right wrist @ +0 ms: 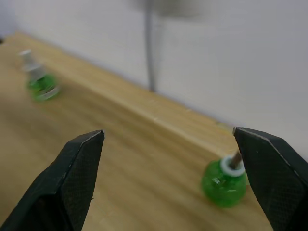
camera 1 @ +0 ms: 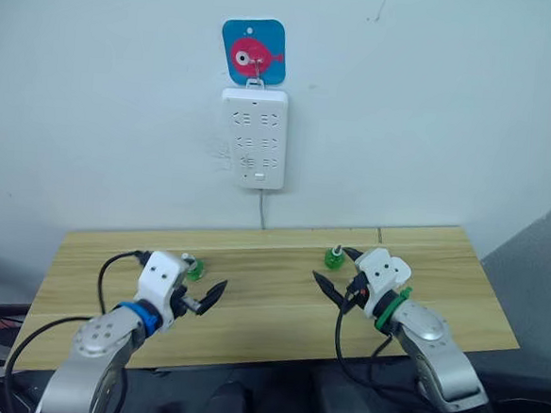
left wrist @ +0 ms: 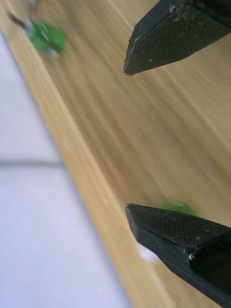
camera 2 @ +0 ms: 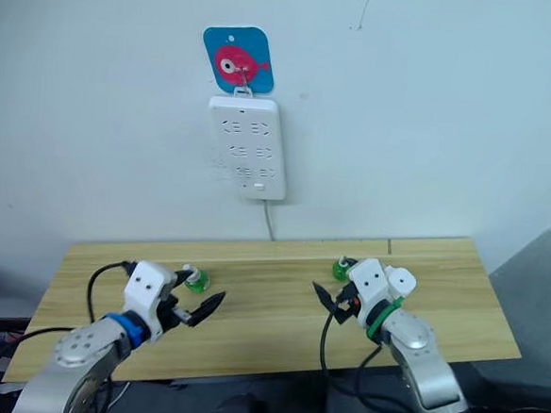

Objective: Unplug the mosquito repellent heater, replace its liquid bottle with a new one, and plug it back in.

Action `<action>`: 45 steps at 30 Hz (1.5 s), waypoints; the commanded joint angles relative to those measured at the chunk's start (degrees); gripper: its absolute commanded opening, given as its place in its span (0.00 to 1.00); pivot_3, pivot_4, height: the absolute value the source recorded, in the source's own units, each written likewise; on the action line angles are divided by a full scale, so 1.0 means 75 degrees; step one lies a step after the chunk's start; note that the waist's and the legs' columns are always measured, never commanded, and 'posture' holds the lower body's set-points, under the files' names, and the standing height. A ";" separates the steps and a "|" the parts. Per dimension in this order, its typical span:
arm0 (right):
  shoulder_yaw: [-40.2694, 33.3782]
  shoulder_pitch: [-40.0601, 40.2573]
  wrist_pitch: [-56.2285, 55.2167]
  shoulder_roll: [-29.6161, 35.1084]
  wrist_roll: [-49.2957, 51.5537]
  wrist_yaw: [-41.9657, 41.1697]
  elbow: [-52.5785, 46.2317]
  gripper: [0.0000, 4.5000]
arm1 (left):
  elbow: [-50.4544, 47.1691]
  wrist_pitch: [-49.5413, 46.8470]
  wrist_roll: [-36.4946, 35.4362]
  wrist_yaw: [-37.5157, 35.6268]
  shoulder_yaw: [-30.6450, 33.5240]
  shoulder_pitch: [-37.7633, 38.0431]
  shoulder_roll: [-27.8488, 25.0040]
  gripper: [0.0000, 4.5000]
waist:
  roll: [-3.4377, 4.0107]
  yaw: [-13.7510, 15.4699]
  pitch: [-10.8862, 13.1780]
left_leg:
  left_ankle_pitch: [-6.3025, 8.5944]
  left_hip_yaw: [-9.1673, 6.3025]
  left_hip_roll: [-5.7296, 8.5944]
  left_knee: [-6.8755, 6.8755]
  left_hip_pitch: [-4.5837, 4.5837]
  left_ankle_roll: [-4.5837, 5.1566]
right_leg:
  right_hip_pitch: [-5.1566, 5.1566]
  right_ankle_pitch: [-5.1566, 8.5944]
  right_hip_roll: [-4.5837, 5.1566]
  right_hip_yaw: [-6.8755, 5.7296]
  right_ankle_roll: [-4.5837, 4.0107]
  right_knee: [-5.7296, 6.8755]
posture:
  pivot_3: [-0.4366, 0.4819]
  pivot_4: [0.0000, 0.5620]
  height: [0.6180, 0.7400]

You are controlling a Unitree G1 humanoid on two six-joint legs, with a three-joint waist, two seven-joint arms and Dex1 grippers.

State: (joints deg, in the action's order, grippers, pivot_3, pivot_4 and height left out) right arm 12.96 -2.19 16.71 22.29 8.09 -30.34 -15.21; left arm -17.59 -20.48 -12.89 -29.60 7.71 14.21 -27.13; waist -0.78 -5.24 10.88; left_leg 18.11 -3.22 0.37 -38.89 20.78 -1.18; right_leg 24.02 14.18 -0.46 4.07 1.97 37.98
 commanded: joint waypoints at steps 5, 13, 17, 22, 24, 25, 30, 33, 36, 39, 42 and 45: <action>0.0598 -0.0415 0.1316 0.0892 0.0182 -0.1140 -0.1598 0.99 | 0.1870 0.1003 0.0595 0.0993 0.0436 -0.0374 0.0356 1.00 | -0.0032 0.0021 0.0040 | -0.0009 -0.0005 0.0000 -0.0009 -0.0001 -0.0010 | -0.0002 0.0002 -0.0002 -0.0007 0.0004 0.0004 | 0.33 0.38 1.00; 0.0846 -0.0652 0.2464 0.1098 0.0458 -0.1391 -0.2614 0.99 | 0.3667 0.1620 0.1021 0.0822 -0.0119 -0.1368 0.0388 1.00 | -0.0080 0.0025 0.0101 | -0.0007 -0.0014 0.0002 -0.0002 0.0010 -0.0012 | 0.0004 -0.0021 0.0006 -0.0020 -0.0032 -0.0001 | 0.32 0.40 1.00; 0.0877 -0.0677 0.2836 0.1269 0.0561 -0.1471 -0.2885 0.99 | 0.4302 0.1897 0.1142 0.0741 -0.0309 -0.1864 0.0415 1.00 | -0.0100 0.0026 0.0147 | -0.0006 -0.0020 0.0003 -0.0001 0.0011 -0.0013 | 0.0004 -0.0021 0.0011 -0.0026 -0.0032 -0.0002 | 0.31 0.43 1.00; 0.0808 -0.0700 0.3123 0.1337 0.0650 -0.1458 -0.3068 0.99 | 0.4926 0.1927 0.1185 0.0832 -0.0396 -0.2446 0.0563 1.00 | -0.0096 0.0021 0.0191 | -0.0006 -0.0024 0.0003 -0.0001 0.0012 -0.0014 | 0.0004 -0.0021 0.0012 -0.0032 -0.0032 -0.0001 | 0.29 0.43 1.00; 0.0794 -0.0717 0.3206 0.1345 0.0694 -0.1416 -0.3111 0.99 | 0.5098 0.1949 0.1208 0.0821 -0.0423 -0.2591 0.0606 1.00 | -0.0095 0.0020 0.0197 | -0.0006 -0.0026 0.0003 -0.0001 0.0013 -0.0014 | 0.0005 -0.0021 0.0012 -0.0034 -0.0032 -0.0002 | 0.29 0.44 1.00; 0.0793 -0.0716 0.3253 0.1346 0.0707 -0.1383 -0.3150 0.99 | 0.5258 0.1948 0.1188 0.0846 -0.0403 -0.2723 0.0655 1.00 | -0.0093 0.0018 0.0199 | -0.0006 -0.0027 0.0003 0.0000 0.0013 -0.0014 | 0.0005 -0.0021 0.0012 -0.0035 -0.0032 -0.0001 | 0.28 0.43 1.00; 0.0800 -0.0686 0.3404 0.1363 0.0733 -0.1273 -0.3305 0.99 | 0.6031 0.1961 0.1054 0.0967 -0.0240 -0.3315 0.0831 1.00 | -0.0088 0.0008 0.0208 | -0.0006 -0.0030 0.0004 0.0000 0.0013 -0.0014 | 0.0004 -0.0021 0.0012 -0.0040 -0.0031 -0.0001 | 0.27 0.43 1.00; 0.0797 -0.0670 0.3439 0.1393 0.0739 -0.1232 -0.3345 0.99 | 0.6271 0.2040 0.1012 0.0868 -0.0232 -0.3458 0.0854 1.00 | -0.0087 -0.0001 0.0208 | -0.0006 -0.0030 0.0004 0.0000 0.0013 -0.0015 | 0.0004 -0.0021 0.0012 -0.0042 -0.0030 -0.0002 | 0.27 0.43 1.00; 0.0773 -0.0673 0.3432 0.1409 0.0725 -0.1207 -0.3332 1.00 | 0.6295 0.2067 0.0943 0.0705 -0.0263 -0.3449 0.0847 0.96 | -0.0085 -0.0018 0.0210 | -0.0006 -0.0031 0.0004 0.0001 0.0013 -0.0015 | 0.0004 -0.0021 0.0012 -0.0041 -0.0030 -0.0002 | 0.27 0.43 1.00; 0.0773 -0.0693 0.3383 0.1424 0.0688 -0.1182 -0.3309 1.00 | 0.6202 0.2035 0.0911 0.0702 -0.0236 -0.3333 0.0833 0.80 | -0.0084 -0.0046 0.0210 | -0.0006 -0.0032 0.0004 0.0002 0.0013 -0.0015 | 0.0004 -0.0021 0.0012 -0.0042 -0.0030 -0.0002 | 0.26 0.43 1.00; 0.0740 -0.0731 0.3334 0.1391 0.0667 -0.1131 -0.3265 1.00 | 0.6046 0.2076 0.0940 0.0655 -0.0253 -0.3144 0.0764 0.59 | -0.0084 -0.0065 0.0210 | -0.0006 -0.0032 0.0003 0.0002 0.0013 -0.0016 | 0.0004 -0.0020 0.0012 -0.0041 -0.0029 -0.0002 | 0.26 0.42 1.00; 0.0667 -0.0796 0.3309 0.1365 0.0704 -0.1102 -0.3211 1.00 | 0.5828 0.2175 0.0974 0.0517 -0.0321 -0.3011 0.0671 0.50 | -0.0084 -0.0095 0.0210 | -0.0006 -0.0032 0.0003 0.0002 0.0013 -0.0016 | 0.0004 -0.0020 0.0013 -0.0040 -0.0029 -0.0003 | 0.27 0.41 1.00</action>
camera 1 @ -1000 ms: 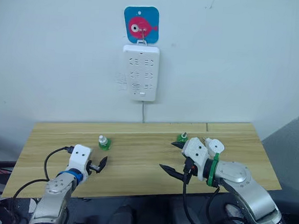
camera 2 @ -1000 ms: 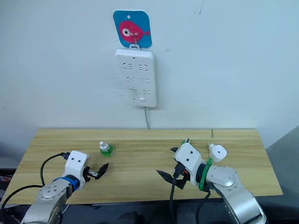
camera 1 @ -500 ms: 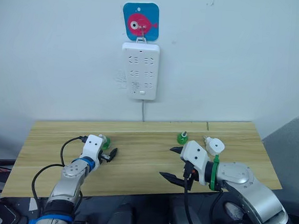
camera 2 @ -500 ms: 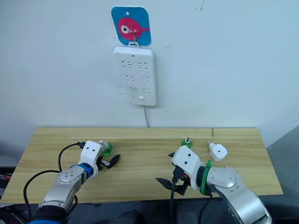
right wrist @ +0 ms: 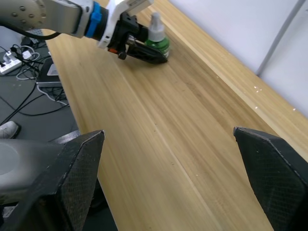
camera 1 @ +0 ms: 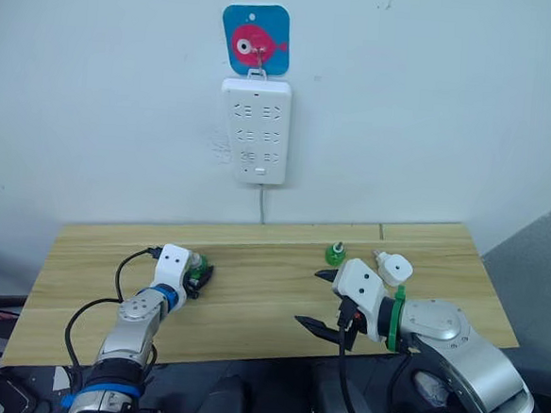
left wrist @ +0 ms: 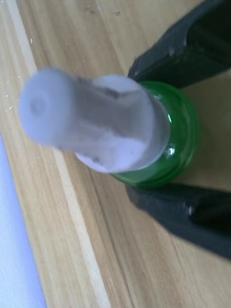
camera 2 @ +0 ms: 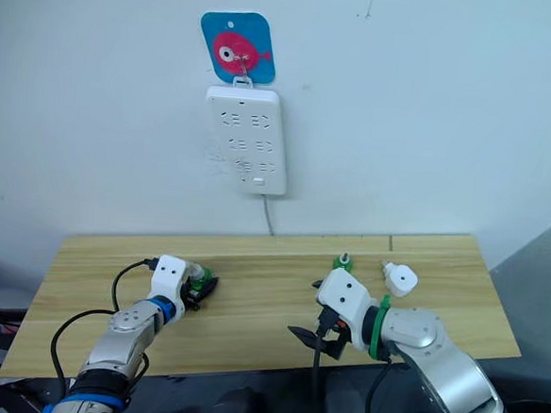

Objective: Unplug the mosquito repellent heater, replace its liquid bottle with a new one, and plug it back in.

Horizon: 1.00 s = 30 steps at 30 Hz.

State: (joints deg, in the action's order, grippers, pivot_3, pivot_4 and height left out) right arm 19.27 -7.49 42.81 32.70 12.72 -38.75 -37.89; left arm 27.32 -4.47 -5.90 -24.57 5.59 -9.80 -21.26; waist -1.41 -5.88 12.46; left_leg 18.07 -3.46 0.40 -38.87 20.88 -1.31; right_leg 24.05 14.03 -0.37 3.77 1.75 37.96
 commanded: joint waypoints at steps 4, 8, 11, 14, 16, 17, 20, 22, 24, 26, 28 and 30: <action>-0.0478 -0.0294 -0.0050 0.0064 0.0368 -0.0151 -0.0265 1.00 | -0.1334 0.0315 -0.0075 -0.1640 -0.0690 0.0328 -0.0588 0.50 | -0.0002 -0.0034 0.0004 | 0.0000 -0.0003 0.0000 0.0000 0.0001 -0.0001 | 0.0000 0.0000 0.0000 -0.0003 0.0000 0.0000 | 0.27 0.39 1.00; -0.0750 -0.0593 0.0171 0.0181 0.0744 -0.0342 -0.0315 1.00 | -0.2641 0.0168 -0.0328 -0.3379 -0.1485 0.0244 -0.1184 0.50 | -0.0002 -0.0018 0.0010 | -0.0002 -0.0004 0.0004 0.0000 0.0011 -0.0006 | 0.0001 -0.0001 0.0005 -0.0005 -0.0001 -0.0010 | 0.27 0.36 1.00; -0.1009 -0.0991 0.0602 0.0141 0.1198 -0.0370 -0.0395 1.00 | -0.3423 -0.0122 -0.0491 -0.4509 -0.2021 -0.0152 -0.1640 0.50 | -0.0001 -0.0044 0.0010 | -0.0001 -0.0003 0.0004 0.0001 0.0016 -0.0007 | 0.0005 -0.0001 0.0005 -0.0005 -0.0002 -0.0010 | 0.26 0.34 1.00; -0.1152 -0.1570 0.1182 0.0032 0.1708 -0.0341 -0.0489 1.00 | -0.3963 -0.0954 -0.0863 -0.5400 -0.2426 -0.1197 -0.1778 0.50 | 0.0002 -0.0071 0.0006 | -0.0001 -0.0004 0.0004 0.0002 0.0017 -0.0006 | 0.0006 -0.0001 0.0002 -0.0007 -0.0002 -0.0006 | 0.25 0.30 1.00; -0.1094 -0.1947 0.1595 -0.0114 0.1902 -0.0183 -0.0445 1.00 | -0.4009 -0.1147 -0.0867 -0.5874 -0.2673 -0.1777 -0.1852 0.50 | 0.0001 -0.0095 0.0000 | -0.0001 -0.0007 0.0004 -0.0001 0.0020 -0.0005 | 0.0008 -0.0001 -0.0002 -0.0010 -0.0002 -0.0003 | 0.24 0.28 1.00; -0.1039 -0.2101 0.1762 -0.0174 0.1953 -0.0107 -0.0404 1.00 | -0.3968 -0.1206 -0.0847 -0.6003 -0.2756 -0.1995 -0.1860 0.50 | 0.0001 -0.0107 -0.0002 | -0.0001 -0.0007 0.0005 -0.0001 0.0021 -0.0005 | 0.0008 -0.0001 -0.0004 -0.0009 -0.0002 -0.0002 | 0.23 0.27 1.00; -0.0942 -0.2517 0.2169 -0.0525 0.2138 0.0186 -0.0273 1.00 | -0.3808 -0.1437 -0.0821 -0.6187 -0.2887 -0.2519 -0.1773 0.50 | 0.0001 -0.0205 -0.0021 | -0.0001 -0.0003 0.0005 -0.0001 0.0020 -0.0005 | 0.0009 -0.0002 -0.0004 -0.0007 -0.0001 0.0000 | 0.22 0.26 1.00; -0.0899 -0.2668 0.2291 -0.0719 0.2160 0.0358 -0.0156 1.00 | -0.3718 -0.1375 -0.0762 -0.6306 -0.2961 -0.2645 -0.1766 0.50 | 0.0002 -0.0305 -0.0023 | -0.0001 -0.0005 0.0004 -0.0001 0.0027 -0.0005 | 0.0016 -0.0002 -0.0003 -0.0004 -0.0001 0.0000 | 0.22 0.25 1.00; -0.0785 -0.2784 0.2258 -0.0858 0.2047 0.0523 0.0051 1.00 | -0.3595 -0.1180 -0.0697 -0.6437 -0.3037 -0.2724 -0.1754 0.50 | 0.0005 -0.0356 -0.0026 | -0.0001 -0.0006 0.0002 -0.0001 0.0038 -0.0006 | 0.0029 -0.0002 -0.0003 -0.0005 -0.0001 0.0001 | 0.22 0.25 1.00; -0.0701 -0.2852 0.2195 -0.0950 0.1980 0.0627 0.0214 1.00 | -0.3494 -0.1050 -0.0681 -0.6533 -0.3083 -0.2783 -0.1730 0.50 | 0.0005 -0.0390 -0.0028 | -0.0002 -0.0006 0.0002 -0.0001 0.0047 -0.0007 | 0.0040 -0.0003 -0.0002 -0.0005 -0.0002 0.0005 | 0.22 0.24 1.00; -0.0559 -0.2896 0.2114 -0.0965 0.1901 0.0674 0.0334 1.00 | -0.3430 -0.1060 -0.0710 -0.6528 -0.3071 -0.2854 -0.1676 0.50 | 0.0007 -0.0430 -0.0031 | -0.0003 -0.0012 0.0002 -0.0004 0.0055 -0.0008 | 0.0044 -0.0003 -0.0001 -0.0008 -0.0003 0.0008 | 0.22 0.24 1.00; -0.0401 -0.2919 0.2007 -0.0984 0.1811 0.0722 0.0460 1.00 | -0.3354 -0.1049 -0.0714 -0.6544 -0.3059 -0.2942 -0.1629 0.50 | 0.0007 -0.0438 -0.0032 | -0.0003 -0.0019 0.0003 -0.0011 0.0063 -0.0008 | 0.0046 -0.0004 0.0000 -0.0012 -0.0003 0.0009 | 0.22 0.24 1.00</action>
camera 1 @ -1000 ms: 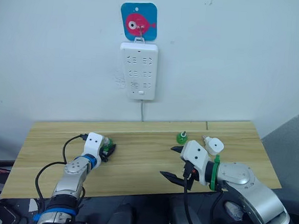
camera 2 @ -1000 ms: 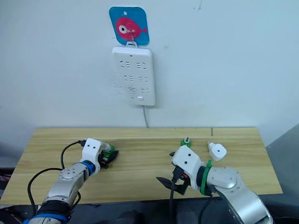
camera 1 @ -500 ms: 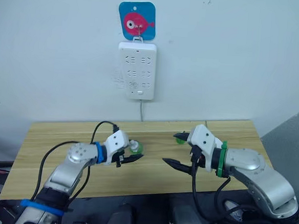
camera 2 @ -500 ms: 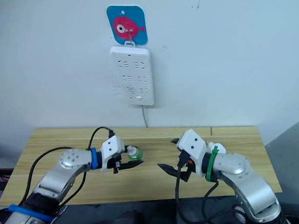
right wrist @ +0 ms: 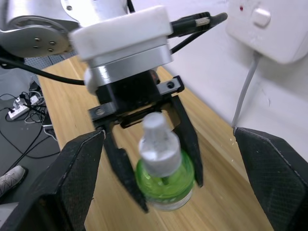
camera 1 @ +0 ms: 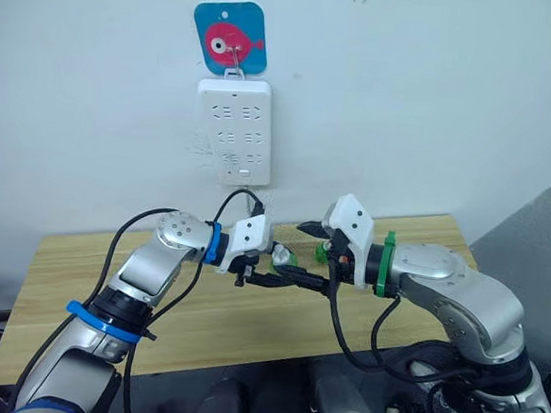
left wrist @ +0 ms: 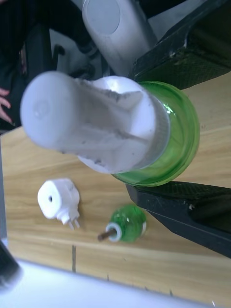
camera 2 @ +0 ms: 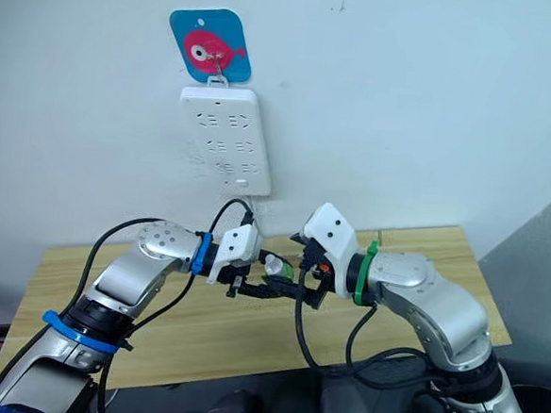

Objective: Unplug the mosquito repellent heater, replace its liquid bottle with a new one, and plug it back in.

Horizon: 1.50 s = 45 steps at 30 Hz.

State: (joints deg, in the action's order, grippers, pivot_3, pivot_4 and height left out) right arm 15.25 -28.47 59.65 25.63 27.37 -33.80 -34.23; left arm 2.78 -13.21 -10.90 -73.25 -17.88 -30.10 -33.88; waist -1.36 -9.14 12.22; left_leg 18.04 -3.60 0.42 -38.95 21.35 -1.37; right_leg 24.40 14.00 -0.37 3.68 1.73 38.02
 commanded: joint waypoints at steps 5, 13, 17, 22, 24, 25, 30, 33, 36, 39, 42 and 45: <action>0.0488 -0.0110 -0.0590 -0.0038 -0.0457 0.0087 0.0226 1.00 | 0.0000 0.0073 -0.0092 -0.0091 0.0097 -0.0359 0.0094 0.50 | 0.0000 -0.0035 -0.0018 | 0.0000 -0.0002 0.0004 -0.0007 0.0007 -0.0001 | 0.0002 -0.0002 0.0002 -0.0001 0.0002 0.0001 | 0.23 0.23 1.00; 0.0614 -0.0070 -0.1007 -0.0133 -0.0693 0.0041 0.0339 0.58 | 0.0069 0.0134 -0.0204 -0.0177 0.0197 -0.0242 0.0045 0.50 | -0.0013 -0.0055 -0.0090 | -0.0014 0.0001 0.0006 -0.0016 0.0068 -0.0024 | 0.0087 -0.0004 0.0003 0.0001 0.0001 0.0050 | 0.24 0.22 1.00; 0.0562 -0.0015 -0.1059 -0.0070 -0.0675 -0.0075 0.0285 0.24 | 0.0090 -0.0069 -0.0405 -0.0152 0.0361 -0.0205 0.0109 0.50 | -0.0012 -0.0057 -0.0109 | -0.0016 0.0010 0.0013 -0.0025 0.0071 -0.0025 | 0.0117 -0.0004 0.0010 0.0007 0.0000 0.0106 | 0.24 0.21 1.00; 0.0325 0.0037 -0.0939 -0.0015 -0.0436 -0.0219 0.0196 0.22 | 0.0185 -0.0309 -0.0730 -0.0127 0.0560 -0.0225 0.0129 0.50 | -0.0011 -0.0058 -0.0122 | -0.0021 0.0002 0.0007 -0.0084 0.0073 -0.0030 | 0.0110 -0.0005 0.0000 0.0002 -0.0001 0.0139 | 0.24 0.21 1.00; 0.0139 0.0058 -0.0925 -0.0018 -0.0258 -0.0270 0.0155 0.22 | 0.0239 -0.0165 -0.0831 -0.0152 0.0639 -0.0222 0.0169 0.50 | -0.0012 -0.0058 -0.0126 | -0.0020 -0.0001 0.0007 -0.0114 0.0075 -0.0029 | 0.0099 -0.0011 -0.0001 -0.0002 -0.0008 0.0142 | 0.24 0.20 1.00; -0.0035 0.0053 -0.0928 -0.0056 -0.0120 -0.0276 0.0129 0.22 | 0.0263 -0.0007 -0.0950 -0.0294 0.0703 -0.0194 0.0165 0.50 | -0.0012 -0.0055 -0.0146 | -0.0020 -0.0001 0.0007 -0.0123 0.0075 -0.0029 | 0.0094 -0.0018 -0.0001 -0.0001 -0.0001 0.0141 | 0.24 0.20 1.00; -0.0734 -0.0061 -0.0997 -0.0045 0.0433 -0.0367 0.0070 0.22 | 0.0801 0.0632 -0.1127 -0.0489 0.1025 -0.0219 0.0123 0.66 | -0.0003 -0.0057 -0.0215 | -0.0020 -0.0002 0.0007 -0.0125 0.0075 -0.0029 | 0.0094 -0.0021 -0.0001 -0.0003 0.0002 0.0139 | 0.24 0.20 1.00; -0.1154 -0.0119 -0.0906 -0.0086 0.0814 -0.0376 0.0061 0.22 | 0.1198 0.0889 -0.1096 -0.0582 0.1147 -0.0264 0.0121 0.84 | 0.0000 -0.0067 -0.0246 | -0.0020 0.0000 0.0007 -0.0125 0.0075 -0.0028 | 0.0096 -0.0022 -0.0002 -0.0002 0.0001 0.0141 | 0.24 0.18 1.00; -0.1467 -0.0156 -0.0796 -0.0143 0.1125 -0.0281 0.0083 0.22 | 0.1090 0.0199 -0.1414 -0.0572 0.1296 -0.0271 0.0148 0.91 | -0.0003 -0.0067 -0.0264 | -0.0020 -0.0002 0.0008 -0.0124 0.0077 -0.0028 | 0.0095 -0.0022 -0.0001 -0.0003 0.0001 0.0140 | 0.24 0.18 1.00; -0.1698 -0.0095 -0.0634 -0.0220 0.1412 -0.0134 0.0089 0.22 | 0.0538 -0.0759 -0.1916 -0.0538 0.1364 -0.0264 0.0194 0.91 | -0.0004 -0.0068 -0.0303 | -0.0019 -0.0003 0.0008 -0.0124 0.0079 -0.0027 | 0.0095 -0.0022 -0.0001 -0.0004 0.0001 0.0140 | 0.24 0.18 1.00; -0.1781 -0.0069 -0.0546 -0.0241 0.1593 0.0000 0.0083 0.22 | 0.0097 -0.1373 -0.2272 -0.0383 0.1461 -0.0280 0.0252 0.91 | -0.0003 -0.0069 -0.0333 | -0.0019 -0.0003 0.0008 -0.0126 0.0080 -0.0027 | 0.0095 -0.0022 -0.0001 -0.0002 0.0001 0.0140 | 0.24 0.17 1.00; -0.1808 -0.0057 -0.0506 -0.0240 0.1698 0.0102 0.0091 0.22 | -0.0176 -0.1685 -0.2436 -0.0205 0.1519 -0.0290 0.0300 0.91 | 0.0007 -0.0074 -0.0388 | -0.0019 -0.0003 0.0007 -0.0124 0.0078 -0.0026 | 0.0095 -0.0022 -0.0002 -0.0002 0.0002 0.0141 | 0.25 0.17 1.00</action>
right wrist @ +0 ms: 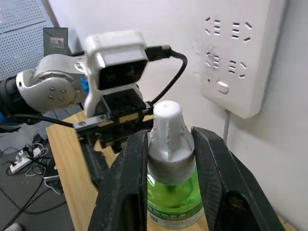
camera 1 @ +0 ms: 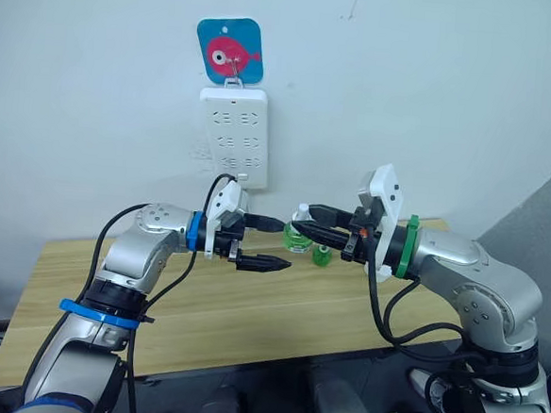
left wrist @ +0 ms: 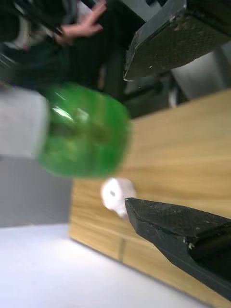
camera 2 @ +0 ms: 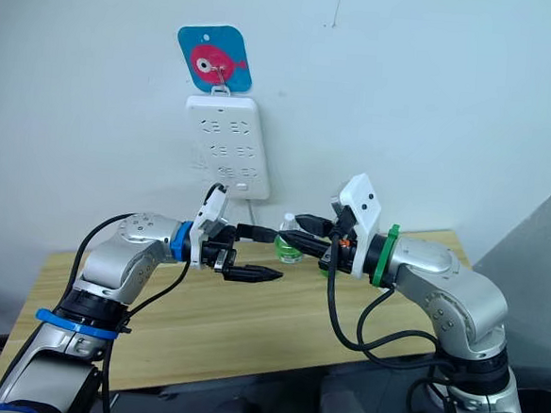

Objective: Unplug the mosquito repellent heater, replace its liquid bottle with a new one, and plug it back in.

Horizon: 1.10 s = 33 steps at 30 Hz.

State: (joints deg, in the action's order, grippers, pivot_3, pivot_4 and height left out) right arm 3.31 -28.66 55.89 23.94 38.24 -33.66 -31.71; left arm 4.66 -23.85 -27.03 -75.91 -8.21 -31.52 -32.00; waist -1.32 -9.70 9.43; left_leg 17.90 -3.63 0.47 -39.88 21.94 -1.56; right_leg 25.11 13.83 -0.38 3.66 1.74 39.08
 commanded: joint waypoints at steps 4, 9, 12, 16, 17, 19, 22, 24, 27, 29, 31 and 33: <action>-0.0207 -0.0025 -0.0019 0.0002 0.0326 0.0212 -0.0214 0.22 | -0.0663 -0.0263 -0.0299 0.0560 0.0322 -0.0081 0.0280 0.91 | 0.0012 0.0000 -0.0064 | 0.0000 0.0001 0.0001 -0.0001 0.0000 0.0000 | -0.0002 0.0000 0.0000 0.0002 0.0000 0.0000 | 0.25 0.17 1.00; -0.0171 -0.0023 -0.0037 0.0003 0.0366 0.0311 -0.0200 0.22 | -0.0868 -0.0248 -0.0294 0.0966 0.0325 -0.0016 0.0579 0.91 | 0.0016 0.0006 -0.0088 | 0.0000 0.0001 0.0002 -0.0001 0.0000 0.0000 | -0.0004 0.0000 0.0000 0.0003 0.0000 -0.0001 | 0.25 0.16 1.00; -0.0141 -0.0028 -0.0039 0.0000 0.0382 0.0338 -0.0207 0.22 | -0.0983 -0.0246 -0.0277 0.1012 0.0220 0.0045 0.0671 0.87 | 0.0022 -0.0002 -0.0098 | 0.0000 0.0001 0.0001 0.0000 -0.0002 0.0000 | -0.0003 0.0000 -0.0001 0.0003 0.0000 0.0001 | 0.25 0.16 1.00; -0.0101 -0.0054 -0.0052 -0.0012 0.0382 0.0364 -0.0210 0.22 | -0.0997 -0.0214 -0.0176 0.0913 0.0080 0.0132 0.0595 0.64 | 0.0023 -0.0003 -0.0123 | 0.0000 0.0002 0.0001 -0.0001 -0.0002 0.0000 | -0.0004 0.0000 -0.0001 0.0004 0.0000 0.0000 | 0.25 0.16 1.00; -0.0098 -0.0059 -0.0051 -0.0015 0.0391 0.0372 -0.0220 0.22 | -0.0972 -0.0172 -0.0125 0.0876 0.0048 0.0154 0.0554 0.59 | 0.0023 -0.0006 -0.0130 | 0.0000 0.0002 0.0001 -0.0001 -0.0002 0.0000 | -0.0004 0.0000 -0.0001 0.0005 0.0000 0.0000 | 0.25 0.16 1.00; -0.0099 -0.0063 -0.0058 -0.0018 0.0417 0.0388 -0.0226 0.22 | -0.0923 -0.0128 -0.0078 0.0857 0.0036 0.0155 0.0514 0.50 | 0.0025 -0.0003 -0.0135 | 0.0000 0.0001 0.0001 -0.0001 -0.0003 0.0000 | -0.0004 0.0000 -0.0001 0.0003 0.0000 0.0000 | 0.25 0.16 1.00; -0.0087 -0.0081 -0.0087 0.0024 0.0481 0.0270 -0.0231 0.22 | -0.0904 -0.0157 -0.0109 0.0785 0.0036 0.0063 0.0466 0.50 | 0.0024 -0.0003 -0.0144 | 0.0000 0.0002 0.0002 -0.0001 -0.0003 0.0001 | -0.0006 0.0000 -0.0001 0.0005 0.0000 0.0000 | 0.24 0.16 1.00; 0.0065 -0.0190 -0.0200 0.0278 0.0526 -0.0260 -0.0192 0.22 | -0.0946 -0.0248 -0.0169 0.0593 -0.0019 -0.0045 0.0395 0.50 | 0.0024 -0.0002 -0.0146 | 0.0000 0.0001 0.0003 -0.0001 -0.0003 0.0001 | -0.0006 0.0000 -0.0002 0.0004 0.0000 -0.0001 | 0.24 0.16 1.00; 0.0428 -0.0579 -0.0396 0.1010 0.0653 -0.1791 0.0053 0.22 | -0.0999 -0.0313 -0.0247 -0.0024 -0.0246 -0.0224 0.0190 0.50 | 0.0025 -0.0008 -0.0146 | 0.0000 0.0004 0.0006 -0.0002 -0.0004 0.0001 | -0.0007 0.0000 -0.0003 0.0006 0.0000 -0.0002 | 0.24 0.16 1.00; 0.0760 -0.0927 -0.0725 0.1601 0.0477 -0.2893 0.0405 0.22 | -0.0974 -0.0261 -0.0269 -0.0417 -0.0377 -0.0344 0.0105 0.50 | 0.0025 -0.0007 -0.0146 | 0.0001 0.0004 0.0007 -0.0002 -0.0009 0.0002 | -0.0013 0.0000 -0.0006 0.0001 0.0000 -0.0008 | 0.24 0.16 1.00; 0.1060 -0.1212 -0.1104 0.2025 0.0165 -0.3632 0.0811 0.22 | -0.0924 -0.0249 -0.0274 -0.0622 -0.0446 -0.0447 0.0090 0.50 | 0.0025 -0.0011 -0.0146 | 0.0002 0.0000 0.0006 -0.0003 -0.0019 0.0004 | -0.0028 0.0000 -0.0011 -0.0002 0.0000 -0.0010 | 0.24 0.16 1.00; 0.1293 -0.1475 -0.1354 0.2346 -0.0094 -0.4149 0.1189 0.22 | -0.0871 -0.0217 -0.0239 -0.0697 -0.0497 -0.0545 0.0126 0.50 | 0.0024 -0.0016 -0.0146 | 0.0002 0.0002 0.0004 -0.0002 -0.0023 0.0005 | -0.0031 0.0000 -0.0018 -0.0006 0.0000 -0.0012 | 0.24 0.16 1.00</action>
State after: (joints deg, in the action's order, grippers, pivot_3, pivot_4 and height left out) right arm 11.72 -38.55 47.73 40.07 39.01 -60.39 -23.12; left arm -1.86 -25.76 -28.31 -80.66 -12.94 -34.27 -30.75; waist -1.14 -9.81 8.33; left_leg 17.92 -3.62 0.50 -39.91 21.77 -1.52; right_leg 24.87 13.84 -0.52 3.64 1.75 38.99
